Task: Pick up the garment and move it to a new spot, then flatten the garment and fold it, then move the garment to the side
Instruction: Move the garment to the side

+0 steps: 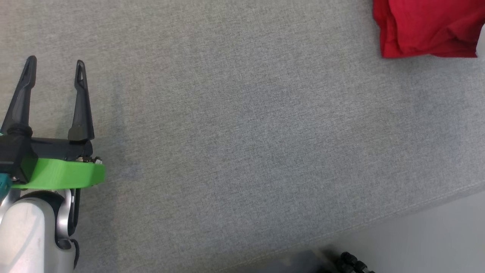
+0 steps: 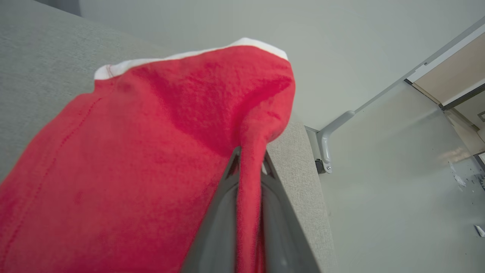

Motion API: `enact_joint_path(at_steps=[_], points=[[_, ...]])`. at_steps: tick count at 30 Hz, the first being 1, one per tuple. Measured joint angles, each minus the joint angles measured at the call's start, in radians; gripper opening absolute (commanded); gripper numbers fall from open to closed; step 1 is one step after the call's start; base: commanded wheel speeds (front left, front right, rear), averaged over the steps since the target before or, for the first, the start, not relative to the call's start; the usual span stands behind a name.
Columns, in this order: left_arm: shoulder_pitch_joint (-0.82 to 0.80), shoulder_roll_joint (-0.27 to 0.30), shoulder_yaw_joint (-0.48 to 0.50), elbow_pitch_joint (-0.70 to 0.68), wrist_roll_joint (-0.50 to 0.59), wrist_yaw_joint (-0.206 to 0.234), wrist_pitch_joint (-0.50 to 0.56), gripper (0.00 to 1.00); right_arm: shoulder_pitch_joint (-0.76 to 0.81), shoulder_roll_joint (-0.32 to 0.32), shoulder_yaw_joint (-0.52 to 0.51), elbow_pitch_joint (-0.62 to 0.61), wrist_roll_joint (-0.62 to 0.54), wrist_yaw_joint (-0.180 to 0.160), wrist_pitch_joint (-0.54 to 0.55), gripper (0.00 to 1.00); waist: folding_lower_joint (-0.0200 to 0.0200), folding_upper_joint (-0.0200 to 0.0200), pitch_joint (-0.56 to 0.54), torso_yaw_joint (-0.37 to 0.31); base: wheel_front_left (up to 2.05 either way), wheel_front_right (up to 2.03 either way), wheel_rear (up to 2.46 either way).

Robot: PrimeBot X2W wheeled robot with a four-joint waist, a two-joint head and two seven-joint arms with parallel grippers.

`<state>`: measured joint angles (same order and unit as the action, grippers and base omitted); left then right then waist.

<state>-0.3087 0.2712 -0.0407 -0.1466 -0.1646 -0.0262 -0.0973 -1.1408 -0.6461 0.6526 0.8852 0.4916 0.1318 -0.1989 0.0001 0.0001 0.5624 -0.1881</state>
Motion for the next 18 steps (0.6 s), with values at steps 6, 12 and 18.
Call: enact_joint_path(at_steps=[6,12,18], points=[[0.011,0.015,0.004,-0.067,0.000,0.005,0.026,1.00,-0.062,-0.045,0.022,0.002,0.019,0.000,0.029,0.00,0.0000,0.0000,0.053,-0.031,0.00,0.00,0.00],[0.021,0.024,0.005,-0.107,0.000,0.011,0.041,1.00,-0.104,-0.060,0.033,0.041,0.029,0.000,0.033,0.00,0.0000,0.0000,0.086,-0.037,0.00,0.00,0.00],[0.024,0.029,0.006,-0.129,0.000,0.018,0.044,1.00,-0.127,-0.061,0.035,0.098,0.026,0.000,0.025,0.00,0.0000,0.0000,0.101,-0.032,0.00,0.00,0.00]])
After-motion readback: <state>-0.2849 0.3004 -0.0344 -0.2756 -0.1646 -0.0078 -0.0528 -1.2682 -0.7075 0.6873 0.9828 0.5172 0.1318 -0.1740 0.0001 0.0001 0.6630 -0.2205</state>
